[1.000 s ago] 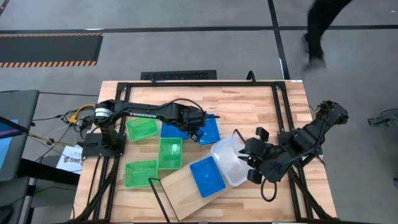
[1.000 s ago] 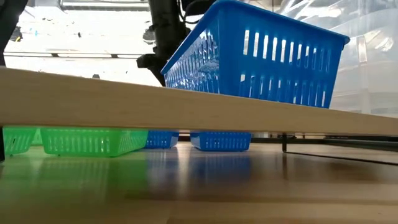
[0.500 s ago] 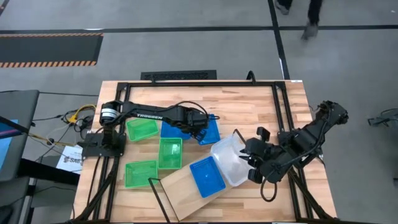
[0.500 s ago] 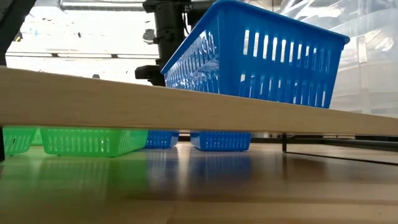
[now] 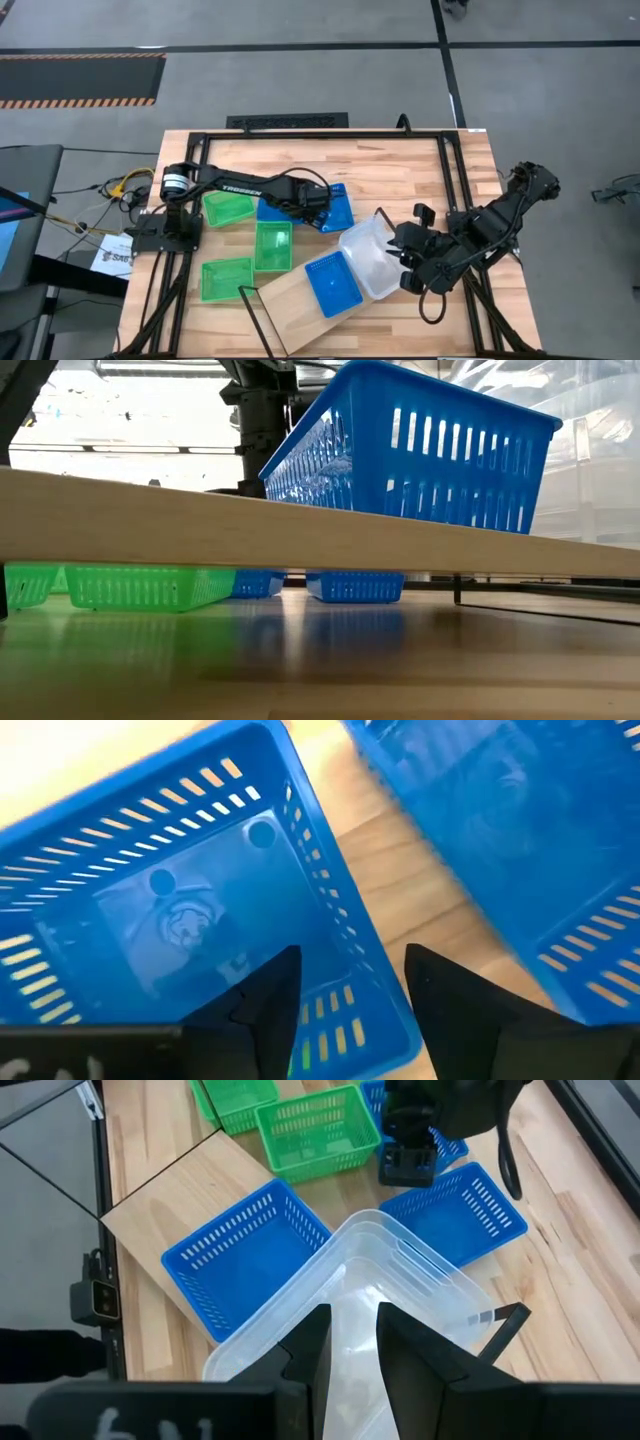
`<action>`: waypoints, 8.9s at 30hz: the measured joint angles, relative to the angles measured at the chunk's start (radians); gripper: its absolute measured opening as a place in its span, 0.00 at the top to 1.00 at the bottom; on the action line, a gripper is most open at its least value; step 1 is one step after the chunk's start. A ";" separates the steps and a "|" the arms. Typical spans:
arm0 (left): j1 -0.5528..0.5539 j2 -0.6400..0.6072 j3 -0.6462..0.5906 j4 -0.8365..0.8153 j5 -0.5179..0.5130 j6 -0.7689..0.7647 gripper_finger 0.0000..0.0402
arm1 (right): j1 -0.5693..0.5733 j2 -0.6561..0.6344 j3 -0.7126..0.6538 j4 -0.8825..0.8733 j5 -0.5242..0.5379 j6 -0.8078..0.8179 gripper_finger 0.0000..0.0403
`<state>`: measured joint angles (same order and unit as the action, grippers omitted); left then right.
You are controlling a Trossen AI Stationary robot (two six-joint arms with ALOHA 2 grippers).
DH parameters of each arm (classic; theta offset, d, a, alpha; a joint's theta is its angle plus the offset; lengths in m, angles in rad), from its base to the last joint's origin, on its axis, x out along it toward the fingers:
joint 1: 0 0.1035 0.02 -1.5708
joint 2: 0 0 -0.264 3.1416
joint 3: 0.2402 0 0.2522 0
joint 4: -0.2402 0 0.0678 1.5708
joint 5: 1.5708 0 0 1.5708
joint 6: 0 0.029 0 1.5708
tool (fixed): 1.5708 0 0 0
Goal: Stack baskets on shelf by color
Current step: Stack the left blue basket on top of the other blue basket on the shelf, then stack the blue basket on top of the other blue baskets on the shelf
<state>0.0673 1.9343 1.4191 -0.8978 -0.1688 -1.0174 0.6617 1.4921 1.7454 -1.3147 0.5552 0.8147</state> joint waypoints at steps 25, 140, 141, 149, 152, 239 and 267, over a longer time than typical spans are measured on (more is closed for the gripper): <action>0.015 -0.032 0.101 -0.029 0.005 0.210 1.00 | 0.007 -0.015 0.000 -0.075 -0.001 -0.021 0.74; -0.449 0.112 0.567 -0.586 -0.307 -0.021 1.00 | 0.111 -0.131 0.000 -0.195 -0.017 -0.011 0.74; -0.435 0.112 0.558 -0.585 -0.307 -0.001 1.00 | 0.111 -0.132 0.000 -0.195 -0.017 -0.011 0.74; -0.390 0.110 0.511 -0.445 -0.273 0.142 1.00 | 0.118 -0.131 0.000 -0.196 -0.017 -0.021 0.74; -0.380 0.099 0.513 -0.439 -0.278 0.175 1.00 | 0.125 -0.131 0.000 -0.196 -0.017 -0.027 0.74; -0.074 -0.170 -0.015 0.325 0.015 1.031 0.63 | 0.083 -0.131 0.000 -0.215 0.022 0.023 0.74; -0.048 -0.112 -0.158 0.516 0.157 1.193 0.48 | -0.023 -0.132 0.000 -0.205 0.022 0.023 0.74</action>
<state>0.0190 1.8220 1.2611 -0.3821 -0.0121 0.1757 0.6388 1.3605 1.7458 -1.5197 0.5773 0.8375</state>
